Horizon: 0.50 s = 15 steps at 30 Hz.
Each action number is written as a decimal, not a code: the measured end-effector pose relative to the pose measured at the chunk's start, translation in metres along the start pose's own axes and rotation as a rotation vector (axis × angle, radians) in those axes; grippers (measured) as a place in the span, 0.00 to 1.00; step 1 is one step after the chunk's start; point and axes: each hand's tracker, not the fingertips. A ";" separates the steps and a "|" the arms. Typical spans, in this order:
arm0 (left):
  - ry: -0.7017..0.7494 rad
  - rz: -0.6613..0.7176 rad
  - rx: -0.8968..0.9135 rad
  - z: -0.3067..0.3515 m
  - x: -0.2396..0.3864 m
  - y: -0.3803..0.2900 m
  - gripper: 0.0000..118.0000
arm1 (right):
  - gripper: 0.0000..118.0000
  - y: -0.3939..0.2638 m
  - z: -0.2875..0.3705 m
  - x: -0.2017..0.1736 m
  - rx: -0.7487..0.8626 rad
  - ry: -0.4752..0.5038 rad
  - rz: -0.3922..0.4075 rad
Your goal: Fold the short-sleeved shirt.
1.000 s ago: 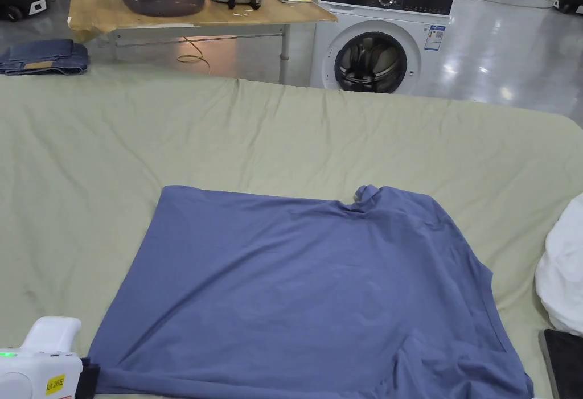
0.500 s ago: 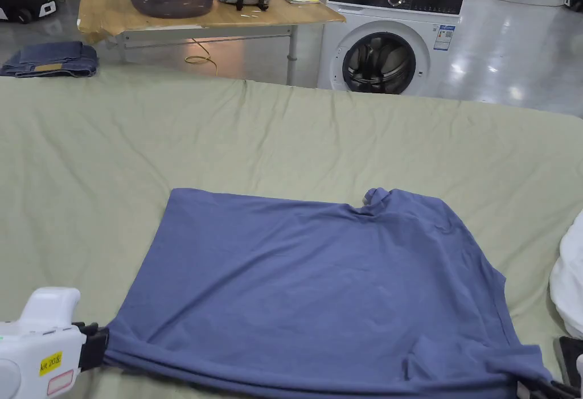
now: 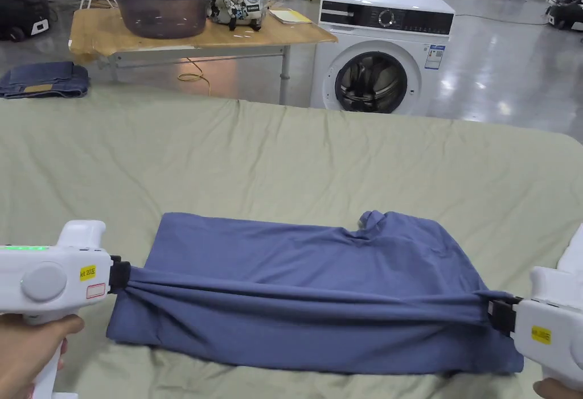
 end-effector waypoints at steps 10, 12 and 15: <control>0.018 -0.044 -0.103 -0.063 0.004 0.013 0.01 | 0.04 0.012 -0.080 -0.004 -0.104 -0.059 0.017; 0.024 -0.040 -0.104 -0.067 0.005 0.013 0.01 | 0.04 0.011 -0.084 -0.006 -0.113 -0.067 0.025; 0.027 -0.029 -0.090 -0.064 0.004 0.013 0.05 | 0.10 0.008 -0.079 -0.010 -0.097 -0.090 0.057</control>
